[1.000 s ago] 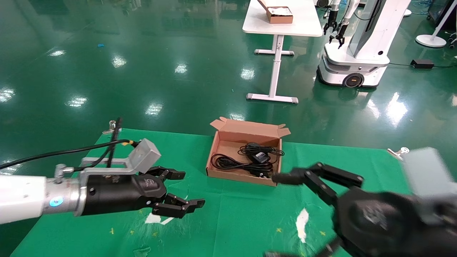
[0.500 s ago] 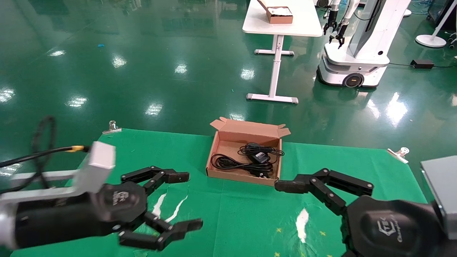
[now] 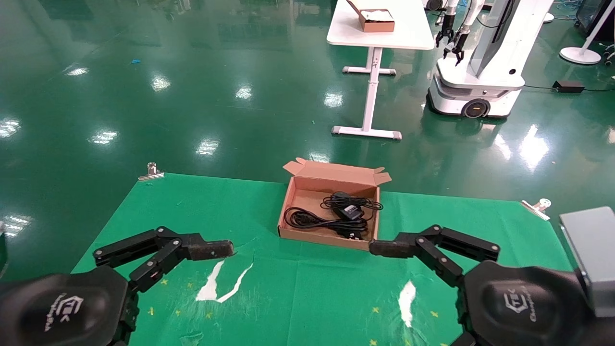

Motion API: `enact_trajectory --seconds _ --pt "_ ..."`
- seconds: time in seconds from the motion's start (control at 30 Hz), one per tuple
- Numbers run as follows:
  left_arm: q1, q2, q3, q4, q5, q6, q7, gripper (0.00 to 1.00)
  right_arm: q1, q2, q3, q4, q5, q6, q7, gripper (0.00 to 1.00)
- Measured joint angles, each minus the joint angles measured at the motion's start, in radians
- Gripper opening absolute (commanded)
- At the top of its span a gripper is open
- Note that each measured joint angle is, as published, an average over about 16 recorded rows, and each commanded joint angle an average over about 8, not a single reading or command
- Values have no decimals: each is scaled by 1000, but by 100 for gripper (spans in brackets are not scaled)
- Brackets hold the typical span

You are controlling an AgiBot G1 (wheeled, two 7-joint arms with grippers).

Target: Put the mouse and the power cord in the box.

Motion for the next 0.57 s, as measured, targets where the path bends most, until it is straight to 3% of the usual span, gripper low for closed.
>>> enact_trajectory --seconds 0.57 --pt "-5 3 7 4 10 -5 -3 100 0 0 -1 -1 -1 0 0 100"
